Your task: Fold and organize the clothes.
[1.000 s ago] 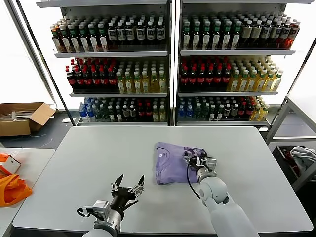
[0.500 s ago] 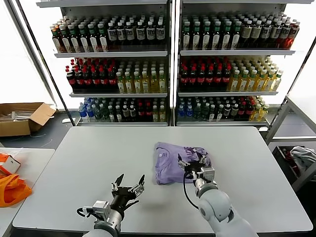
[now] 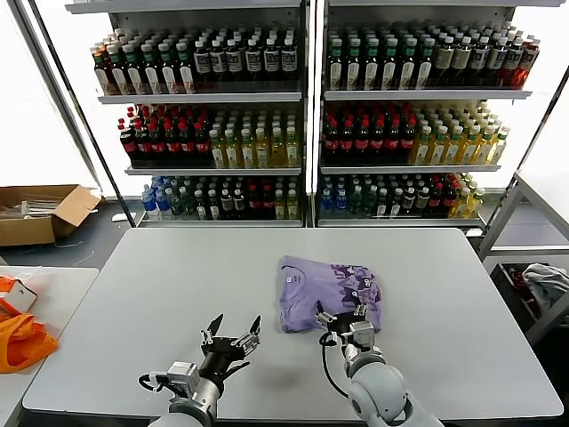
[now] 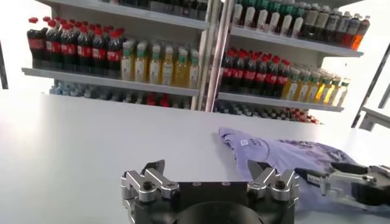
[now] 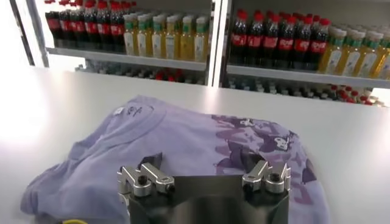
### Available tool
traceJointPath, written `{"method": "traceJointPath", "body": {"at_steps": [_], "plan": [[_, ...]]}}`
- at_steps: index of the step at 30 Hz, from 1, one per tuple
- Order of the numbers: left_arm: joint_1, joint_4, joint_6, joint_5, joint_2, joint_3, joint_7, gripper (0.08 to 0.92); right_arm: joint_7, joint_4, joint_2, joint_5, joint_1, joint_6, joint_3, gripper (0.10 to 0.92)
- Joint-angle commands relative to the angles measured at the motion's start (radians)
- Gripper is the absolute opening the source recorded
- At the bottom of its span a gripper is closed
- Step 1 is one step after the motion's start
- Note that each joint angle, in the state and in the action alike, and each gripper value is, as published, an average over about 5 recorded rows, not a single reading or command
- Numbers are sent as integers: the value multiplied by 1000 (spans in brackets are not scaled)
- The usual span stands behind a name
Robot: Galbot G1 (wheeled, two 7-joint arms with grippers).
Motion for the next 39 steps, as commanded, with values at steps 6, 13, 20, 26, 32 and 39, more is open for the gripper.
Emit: {"method": "traceJointPath", "body": {"at_steps": [6,13,20,26,32,39], "plan": [[3,1,1,5,-2,-1,1,823,16,112,-10,-4,-25,-13,41,823],[14,-19,-55,67,-18,-14,0,823,9,281,-45,-56,-73,12,149,823],[27,-45,-121,111,-38,-17,5,823,5,299,-71,-98,-189,62,320,823],[37,-48,-144,161,-49,-17,8,823,4,275,-39,-85,-279,111,507,823],[17,-12,-165,204,-45,-17,6,823,11,252,-66,-62,-316,129,560,823],[19,-1,-150,201,-42,-13,0,823,12,268,-44,-63,-311,115,542,823]]}}
